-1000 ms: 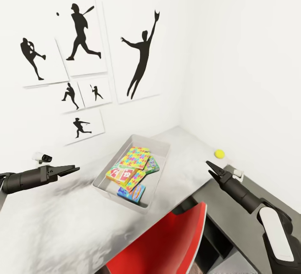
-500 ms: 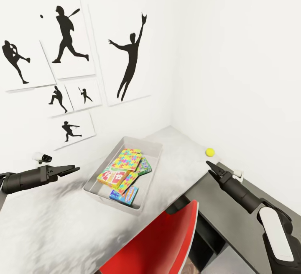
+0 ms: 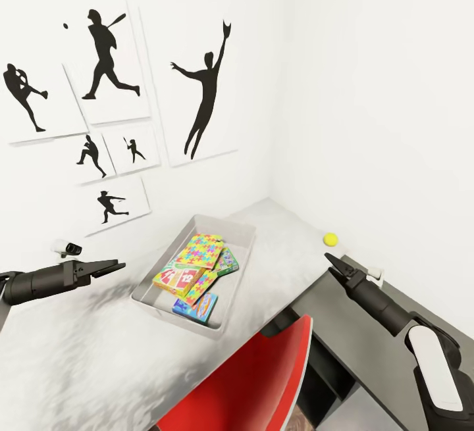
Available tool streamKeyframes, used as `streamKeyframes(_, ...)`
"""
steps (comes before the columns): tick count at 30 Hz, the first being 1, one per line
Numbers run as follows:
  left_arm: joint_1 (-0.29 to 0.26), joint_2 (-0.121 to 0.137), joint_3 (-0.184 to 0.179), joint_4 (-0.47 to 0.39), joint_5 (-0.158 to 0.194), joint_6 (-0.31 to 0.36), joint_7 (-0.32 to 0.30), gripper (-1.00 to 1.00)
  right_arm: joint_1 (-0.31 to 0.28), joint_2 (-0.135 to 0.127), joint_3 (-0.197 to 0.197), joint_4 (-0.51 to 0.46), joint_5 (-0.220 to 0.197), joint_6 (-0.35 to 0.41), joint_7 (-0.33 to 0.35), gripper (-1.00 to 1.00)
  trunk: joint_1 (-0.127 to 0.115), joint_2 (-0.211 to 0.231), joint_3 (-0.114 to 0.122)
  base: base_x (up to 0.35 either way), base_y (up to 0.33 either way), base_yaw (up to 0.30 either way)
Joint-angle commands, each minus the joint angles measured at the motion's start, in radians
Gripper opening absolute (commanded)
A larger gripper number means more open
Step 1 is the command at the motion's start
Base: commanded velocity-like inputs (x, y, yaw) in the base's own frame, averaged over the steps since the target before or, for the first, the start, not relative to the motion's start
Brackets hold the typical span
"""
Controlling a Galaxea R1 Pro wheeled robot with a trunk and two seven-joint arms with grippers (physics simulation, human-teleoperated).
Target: Put all the toys in the child's room - the three board games (two on the bed and one on the table), the two jigsaw puzzles on the table, and the tennis ball on the table - inside the toy box on the table in the child's room.
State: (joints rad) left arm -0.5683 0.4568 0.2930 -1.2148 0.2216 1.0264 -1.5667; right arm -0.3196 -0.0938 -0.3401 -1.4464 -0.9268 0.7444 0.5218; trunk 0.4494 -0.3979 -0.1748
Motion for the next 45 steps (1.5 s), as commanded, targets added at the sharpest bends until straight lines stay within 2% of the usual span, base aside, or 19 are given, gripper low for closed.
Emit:
streamKeyframes(1, -0.001, 0.0, 0.0, 0.0, -0.001, 0.011, -0.004, 1.0, -0.001, 0.0, -0.002, 0.0, -0.003, 0.007, 0.001, 1.0, 0.001, -0.002, -0.002, 0.0, 0.0, 0.0)
streamKeyframes(30, -0.001, 0.0, -0.002, 0.0, -0.001, 0.011, -0.004, 1.0, -0.001, 0.0, -0.002, 0.001, -0.004, 0.007, 0.001, 1.0, 0.001, -0.002, 0.023, -0.034, -0.002, -0.214)
streamKeyframes(45, -0.001, 0.0, -0.002, 0.0, -0.001, 0.011, -0.004, 1.0, -0.001, 0.0, -0.002, 0.002, -0.004, 0.007, 0.0, 1.0, 0.001, -0.002, 0.037, -0.169, -0.186, -0.243)
